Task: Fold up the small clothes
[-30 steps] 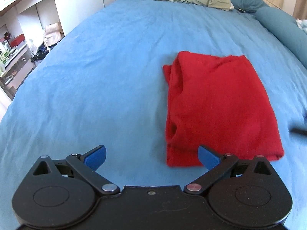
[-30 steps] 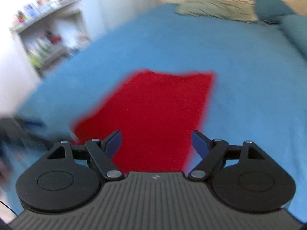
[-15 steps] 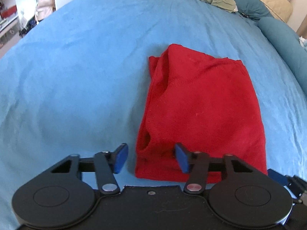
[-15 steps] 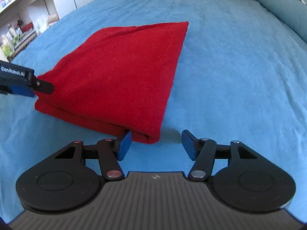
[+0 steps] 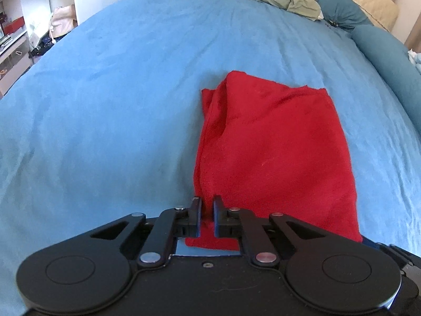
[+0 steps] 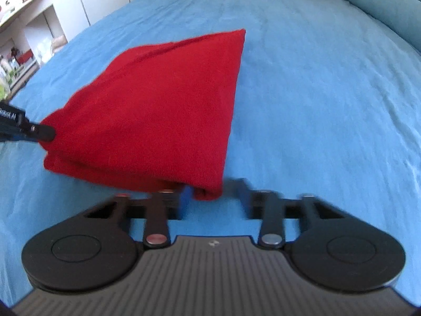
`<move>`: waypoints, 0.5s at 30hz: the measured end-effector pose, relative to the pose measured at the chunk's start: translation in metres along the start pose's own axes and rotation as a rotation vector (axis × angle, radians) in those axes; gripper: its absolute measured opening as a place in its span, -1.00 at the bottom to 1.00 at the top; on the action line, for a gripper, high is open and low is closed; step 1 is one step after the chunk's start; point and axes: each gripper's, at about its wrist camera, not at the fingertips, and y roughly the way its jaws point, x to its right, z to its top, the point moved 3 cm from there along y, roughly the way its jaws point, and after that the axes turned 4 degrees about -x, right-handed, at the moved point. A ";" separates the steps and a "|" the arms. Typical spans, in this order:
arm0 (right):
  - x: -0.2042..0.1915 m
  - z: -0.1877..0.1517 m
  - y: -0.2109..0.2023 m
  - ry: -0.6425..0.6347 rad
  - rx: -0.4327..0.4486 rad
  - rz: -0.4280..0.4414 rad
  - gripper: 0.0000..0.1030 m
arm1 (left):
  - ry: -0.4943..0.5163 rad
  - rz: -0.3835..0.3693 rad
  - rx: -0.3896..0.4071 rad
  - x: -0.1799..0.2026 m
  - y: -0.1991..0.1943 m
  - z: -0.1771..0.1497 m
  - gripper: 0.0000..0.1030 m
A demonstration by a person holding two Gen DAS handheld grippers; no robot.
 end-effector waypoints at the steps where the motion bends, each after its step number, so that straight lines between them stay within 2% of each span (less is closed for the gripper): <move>1: 0.000 0.003 -0.004 0.014 0.010 0.008 -0.47 | -0.014 -0.008 0.008 0.000 -0.006 -0.001 -0.84; 4: -0.001 0.006 -0.022 -0.029 0.069 -0.043 -0.47 | -0.027 -0.023 0.012 0.004 -0.016 -0.013 -0.84; 7: 0.013 -0.002 -0.013 0.002 0.013 -0.062 -0.47 | 0.012 0.030 -0.023 0.012 0.001 -0.034 -0.84; 10: 0.024 -0.006 0.001 0.048 -0.034 -0.040 -0.47 | 0.009 0.068 -0.043 0.009 0.023 -0.046 -0.81; 13: 0.020 -0.002 -0.003 -0.019 -0.037 -0.026 -0.47 | 0.006 0.075 -0.030 0.009 0.028 -0.044 -0.80; 15: 0.021 -0.002 -0.009 -0.047 -0.039 -0.002 -0.40 | 0.039 0.089 -0.019 0.013 0.022 -0.042 -0.78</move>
